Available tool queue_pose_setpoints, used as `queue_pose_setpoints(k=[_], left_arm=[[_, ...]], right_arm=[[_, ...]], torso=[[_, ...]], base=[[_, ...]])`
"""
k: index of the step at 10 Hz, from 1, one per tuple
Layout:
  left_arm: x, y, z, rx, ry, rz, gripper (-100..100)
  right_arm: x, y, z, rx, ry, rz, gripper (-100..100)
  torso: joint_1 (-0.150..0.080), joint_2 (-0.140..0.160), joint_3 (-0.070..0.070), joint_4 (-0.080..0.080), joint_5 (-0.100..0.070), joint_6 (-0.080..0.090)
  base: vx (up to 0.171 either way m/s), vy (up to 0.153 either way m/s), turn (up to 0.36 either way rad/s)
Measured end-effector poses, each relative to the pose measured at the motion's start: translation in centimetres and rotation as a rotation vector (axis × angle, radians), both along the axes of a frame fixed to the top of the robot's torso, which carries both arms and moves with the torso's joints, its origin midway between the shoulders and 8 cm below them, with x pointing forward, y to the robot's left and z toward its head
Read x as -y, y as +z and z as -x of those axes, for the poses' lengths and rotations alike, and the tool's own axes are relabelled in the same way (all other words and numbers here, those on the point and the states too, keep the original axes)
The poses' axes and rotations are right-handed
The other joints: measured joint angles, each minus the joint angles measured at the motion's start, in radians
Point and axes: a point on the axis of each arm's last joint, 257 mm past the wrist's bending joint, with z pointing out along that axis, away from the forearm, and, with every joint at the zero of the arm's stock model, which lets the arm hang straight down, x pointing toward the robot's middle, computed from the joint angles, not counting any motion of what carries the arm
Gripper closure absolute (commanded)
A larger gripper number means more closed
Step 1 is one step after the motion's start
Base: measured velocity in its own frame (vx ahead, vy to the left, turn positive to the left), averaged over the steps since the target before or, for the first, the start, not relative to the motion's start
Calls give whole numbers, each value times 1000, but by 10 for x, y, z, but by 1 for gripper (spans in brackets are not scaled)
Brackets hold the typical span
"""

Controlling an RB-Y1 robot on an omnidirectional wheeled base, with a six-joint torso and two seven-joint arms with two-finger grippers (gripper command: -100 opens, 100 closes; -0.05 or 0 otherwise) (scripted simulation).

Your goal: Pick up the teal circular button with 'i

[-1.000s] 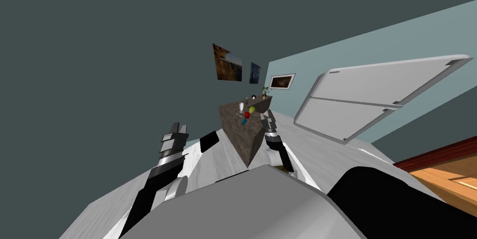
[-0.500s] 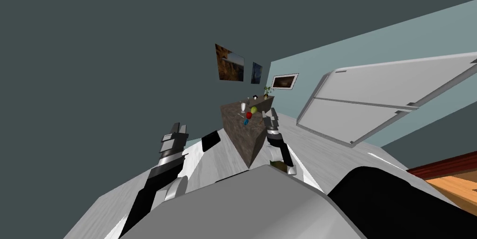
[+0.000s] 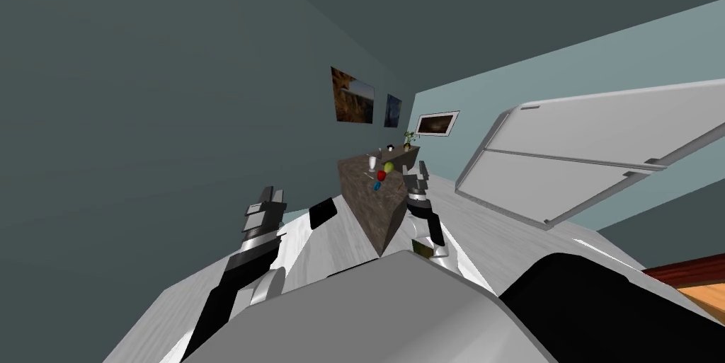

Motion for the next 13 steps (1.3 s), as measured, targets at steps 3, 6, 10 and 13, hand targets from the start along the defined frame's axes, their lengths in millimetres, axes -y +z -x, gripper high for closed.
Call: queue_pose_setpoints(k=[3, 6, 10, 13], left_arm=[[0, 0, 0, 0, 0, 0, 0], [0, 0, 0, 0, 0, 0, 0], [0, 0, 0, 0, 0, 0, 0], [0, 0, 0, 0, 0, 0, 0]], right_arm=[[16, 7, 0, 46, -5, -48, -100], [32, 14, 1, 92, -15, -99, -100], [58, 23, 2, 164, -38, -173, -100], [80, 27, 3, 211, -55, -239, -100]], torso=[[0, 0, 0, 0, 0, 0], [0, 0, 0, 0, 0, 0], [0, -1, 0, 0, 0, 0], [1, 0, 0, 0, 0, 0]], base=[[12, 23, 45], [15, 26, 39], [16, 24, 47], [12, 27, 39]])
